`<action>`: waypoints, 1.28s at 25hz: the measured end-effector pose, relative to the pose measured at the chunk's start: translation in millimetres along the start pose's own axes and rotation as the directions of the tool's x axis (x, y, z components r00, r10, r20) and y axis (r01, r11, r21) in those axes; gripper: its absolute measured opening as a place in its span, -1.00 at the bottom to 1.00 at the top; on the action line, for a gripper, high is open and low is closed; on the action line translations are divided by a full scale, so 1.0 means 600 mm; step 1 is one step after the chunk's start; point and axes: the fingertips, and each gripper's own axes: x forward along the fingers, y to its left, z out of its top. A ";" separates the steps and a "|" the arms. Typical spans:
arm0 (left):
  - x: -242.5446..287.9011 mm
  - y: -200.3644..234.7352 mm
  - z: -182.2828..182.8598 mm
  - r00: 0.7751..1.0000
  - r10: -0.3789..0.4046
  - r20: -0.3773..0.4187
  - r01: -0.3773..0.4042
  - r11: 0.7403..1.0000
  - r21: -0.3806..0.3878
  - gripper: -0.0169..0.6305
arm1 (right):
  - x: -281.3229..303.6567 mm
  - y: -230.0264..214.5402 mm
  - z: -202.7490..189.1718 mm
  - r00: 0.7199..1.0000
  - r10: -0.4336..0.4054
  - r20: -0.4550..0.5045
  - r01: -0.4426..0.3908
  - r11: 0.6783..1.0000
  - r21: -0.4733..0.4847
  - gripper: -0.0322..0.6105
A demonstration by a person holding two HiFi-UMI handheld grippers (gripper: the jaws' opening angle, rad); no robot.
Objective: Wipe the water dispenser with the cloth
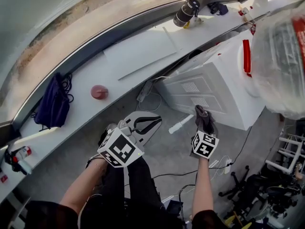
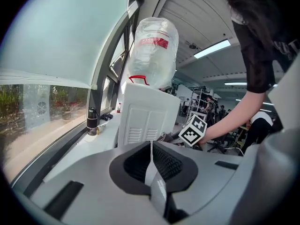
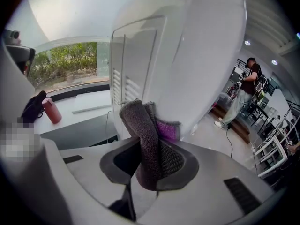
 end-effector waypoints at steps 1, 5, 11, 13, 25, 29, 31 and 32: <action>0.004 -0.002 -0.005 1.000 0.005 0.000 -0.005 1.000 0.000 -0.89 | 0.016 0.005 -0.013 1.000 0.007 -0.009 -0.007 1.000 0.006 -0.58; 0.013 -0.006 -0.020 1.000 0.021 0.007 -0.021 1.000 -0.001 -0.89 | 0.082 0.027 -0.064 0.998 0.024 -0.057 -0.023 1.000 0.011 -0.58; 0.026 0.008 -0.038 0.999 0.034 0.013 -0.034 0.999 0.006 -0.89 | 0.168 0.053 -0.137 0.991 0.017 -0.135 -0.009 0.998 0.058 -0.58; 0.030 0.018 -0.043 0.999 0.039 0.014 -0.039 0.999 0.015 -0.89 | 0.193 0.060 -0.157 0.987 0.013 -0.158 -0.002 0.998 0.066 -0.58; 0.014 0.027 -0.021 0.998 0.055 0.002 -0.055 0.998 0.006 -0.89 | 0.173 0.058 -0.156 0.983 0.045 -0.177 -0.022 0.991 0.132 -0.58; -0.006 0.005 0.025 0.999 0.048 0.010 -0.048 0.999 -0.018 -0.89 | 0.084 0.049 -0.095 0.988 0.116 -0.098 -0.101 0.984 0.147 -0.58; -0.014 -0.006 0.047 0.999 0.048 0.005 -0.048 0.999 -0.019 -0.89 | 0.031 0.048 -0.063 0.985 0.161 -0.060 -0.151 0.978 0.142 -0.58; -0.017 -0.011 0.058 0.999 0.049 0.004 -0.049 0.999 -0.020 -0.89 | 0.005 0.047 -0.046 0.982 0.187 -0.041 -0.179 0.973 0.145 -0.58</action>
